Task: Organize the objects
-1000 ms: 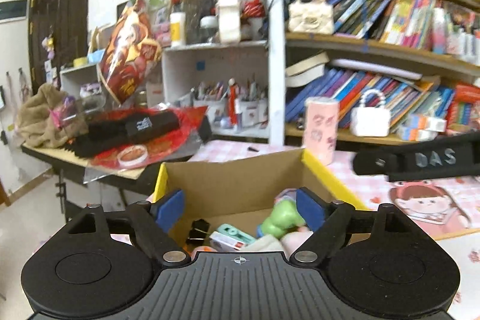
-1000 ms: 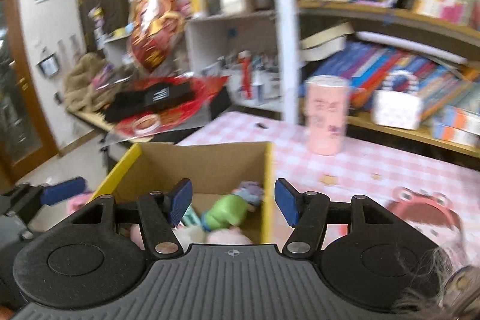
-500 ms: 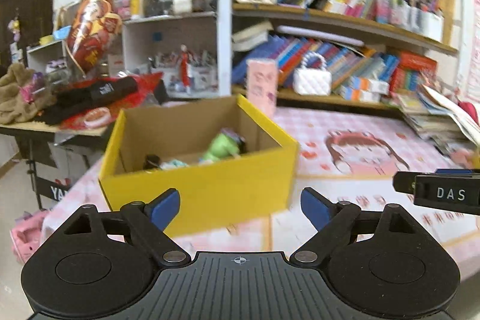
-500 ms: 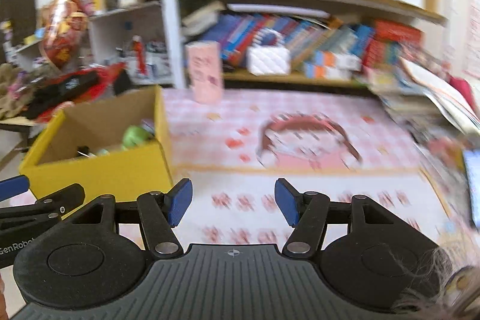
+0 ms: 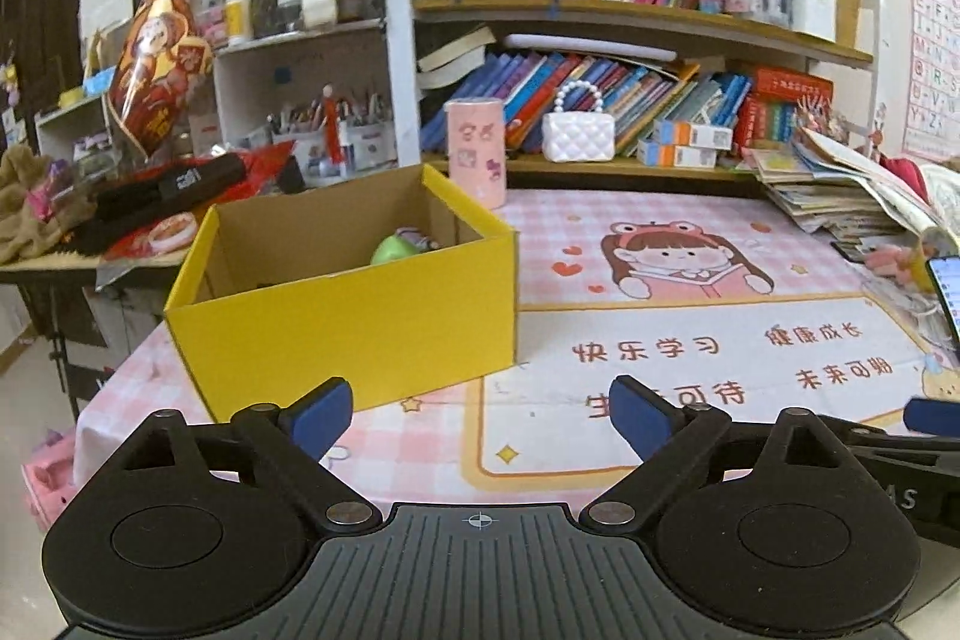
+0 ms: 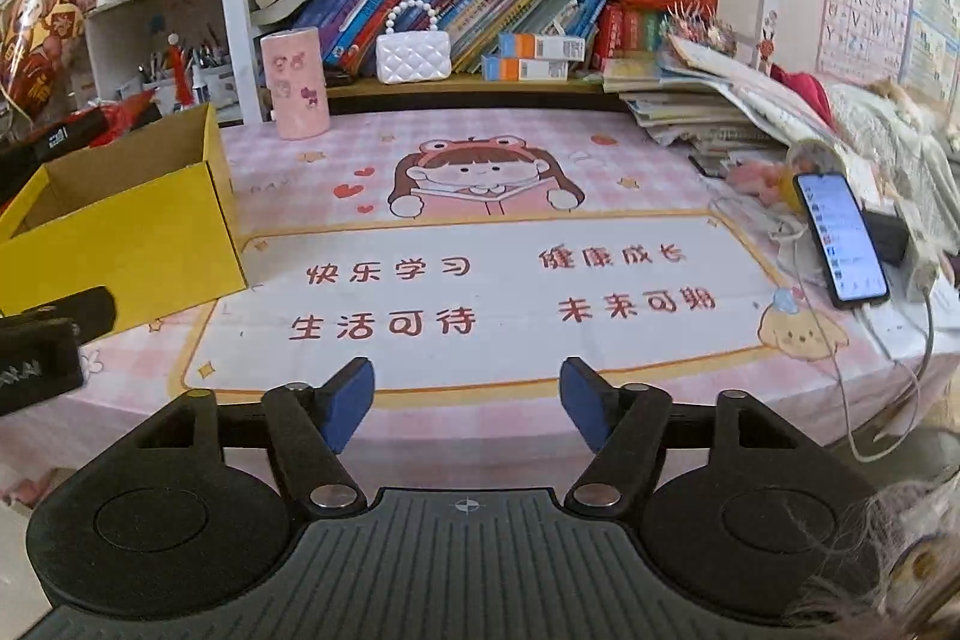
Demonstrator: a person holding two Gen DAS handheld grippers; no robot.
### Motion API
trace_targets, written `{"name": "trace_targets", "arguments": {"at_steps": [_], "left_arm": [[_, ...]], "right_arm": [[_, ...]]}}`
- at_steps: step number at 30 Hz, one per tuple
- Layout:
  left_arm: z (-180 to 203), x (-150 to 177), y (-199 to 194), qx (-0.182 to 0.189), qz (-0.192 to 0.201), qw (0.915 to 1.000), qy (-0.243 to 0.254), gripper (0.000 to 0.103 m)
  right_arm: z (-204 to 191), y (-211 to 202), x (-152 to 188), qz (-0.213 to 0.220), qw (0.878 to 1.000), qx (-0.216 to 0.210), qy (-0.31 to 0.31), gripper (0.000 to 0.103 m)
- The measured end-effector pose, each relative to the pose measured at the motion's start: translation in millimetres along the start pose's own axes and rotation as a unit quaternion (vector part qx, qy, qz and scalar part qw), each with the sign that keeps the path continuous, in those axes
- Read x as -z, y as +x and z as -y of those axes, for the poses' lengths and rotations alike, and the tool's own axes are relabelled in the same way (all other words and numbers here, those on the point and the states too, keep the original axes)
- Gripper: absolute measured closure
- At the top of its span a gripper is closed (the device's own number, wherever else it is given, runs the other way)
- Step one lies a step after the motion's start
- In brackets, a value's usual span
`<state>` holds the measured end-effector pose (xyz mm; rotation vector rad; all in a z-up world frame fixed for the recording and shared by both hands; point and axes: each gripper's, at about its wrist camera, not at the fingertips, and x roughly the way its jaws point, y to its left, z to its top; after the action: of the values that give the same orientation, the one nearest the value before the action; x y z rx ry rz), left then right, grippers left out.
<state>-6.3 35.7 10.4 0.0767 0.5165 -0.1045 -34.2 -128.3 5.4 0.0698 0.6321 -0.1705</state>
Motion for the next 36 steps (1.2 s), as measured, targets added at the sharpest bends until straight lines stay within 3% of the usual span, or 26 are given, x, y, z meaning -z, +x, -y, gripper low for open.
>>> {"name": "trace_targets", "arguments": {"at_steps": [9, 19, 36], "left_arm": [[24, 7, 2, 0.003, -0.007, 0.9998, 0.018, 0.006], [28, 9, 1, -0.007, -0.010, 0.9998, 0.016, 0.006], [14, 16, 10, -0.013, -0.052, 0.9985, 0.003, 0.001]], "right_arm": [[7, -2, -1, 0.013, 1.000, 0.006, -0.017, 0.024], [12, -2, -2, 0.002, 1.000, 0.006, 0.004, 0.024], [-3, 0, 5, -0.016, 0.999, 0.028, -0.011, 0.019]]}}
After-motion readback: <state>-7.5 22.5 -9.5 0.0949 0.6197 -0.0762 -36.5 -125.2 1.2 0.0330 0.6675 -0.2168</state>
